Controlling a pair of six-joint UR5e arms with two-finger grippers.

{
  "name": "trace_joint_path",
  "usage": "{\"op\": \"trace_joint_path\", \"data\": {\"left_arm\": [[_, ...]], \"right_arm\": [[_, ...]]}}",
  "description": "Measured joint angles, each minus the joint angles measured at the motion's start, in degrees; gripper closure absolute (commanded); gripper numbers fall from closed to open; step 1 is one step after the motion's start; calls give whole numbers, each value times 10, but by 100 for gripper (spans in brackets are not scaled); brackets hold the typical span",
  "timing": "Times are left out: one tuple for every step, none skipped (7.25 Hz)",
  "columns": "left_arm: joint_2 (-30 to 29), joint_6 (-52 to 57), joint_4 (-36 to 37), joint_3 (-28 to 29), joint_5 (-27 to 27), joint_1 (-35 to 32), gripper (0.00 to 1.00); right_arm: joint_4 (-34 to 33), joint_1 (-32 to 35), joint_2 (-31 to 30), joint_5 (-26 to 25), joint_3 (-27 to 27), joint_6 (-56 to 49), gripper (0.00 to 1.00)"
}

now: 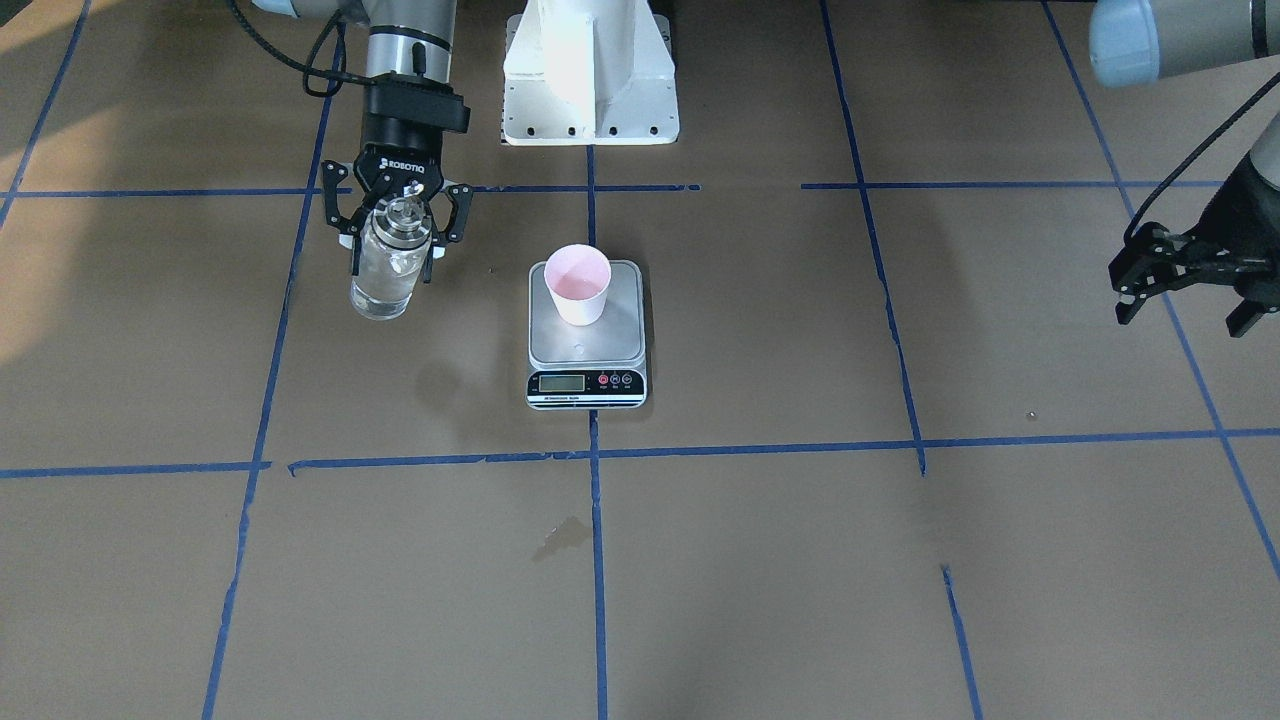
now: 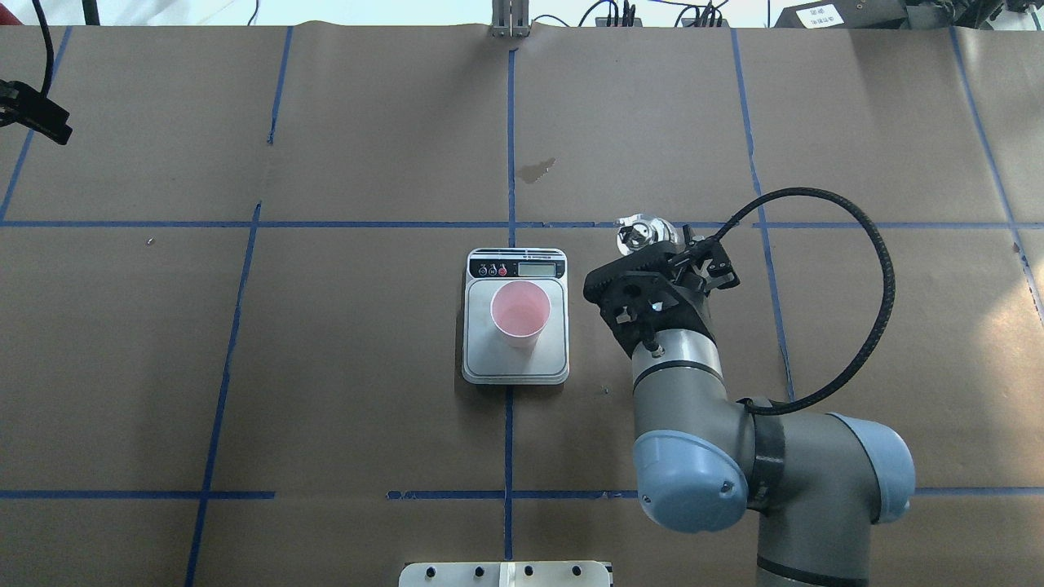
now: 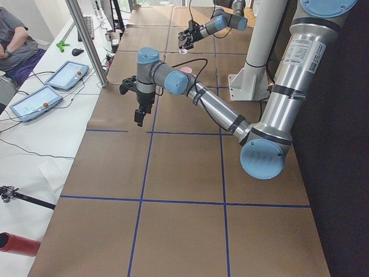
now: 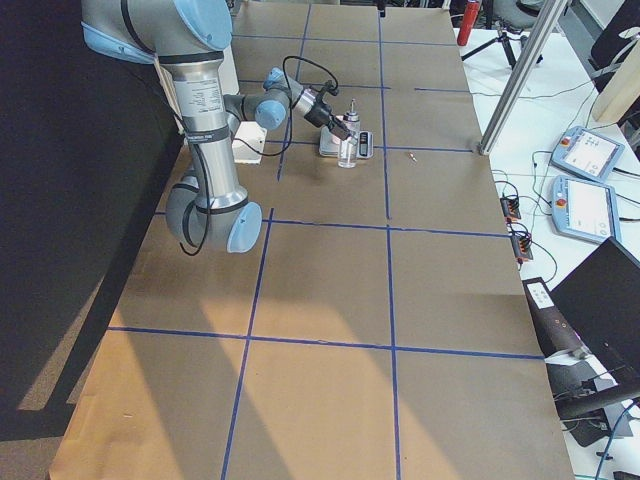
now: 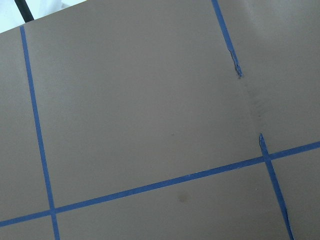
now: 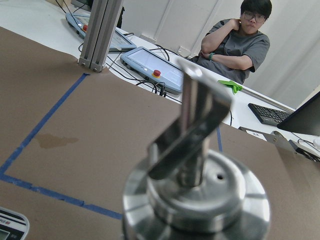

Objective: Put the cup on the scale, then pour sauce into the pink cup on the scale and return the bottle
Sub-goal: 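Turn the dispenser upright and carry it back with the right gripper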

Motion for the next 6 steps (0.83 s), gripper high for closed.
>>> {"op": "trace_joint_path", "data": {"left_arm": [[-1, 0, 0, 0, -1, 0, 0], [-2, -1, 0, -1, -2, 0, 0], [-2, -1, 0, -1, -2, 0, 0], [-2, -1, 0, -1, -2, 0, 0], [-3, -1, 0, -1, -2, 0, 0], [-3, -1, 0, -1, -2, 0, 0]], "right_arm": [[56, 9, -34, 19, 1, 11, 100], [127, 20, -75, 42, 1, 17, 100], [178, 30, -111, 60, 1, 33, 100], [204, 36, -134, 66, 2, 75, 100], [212, 39, -144, 65, 0, 127, 100], [215, 40, -150, 57, -6, 160, 100]]}}
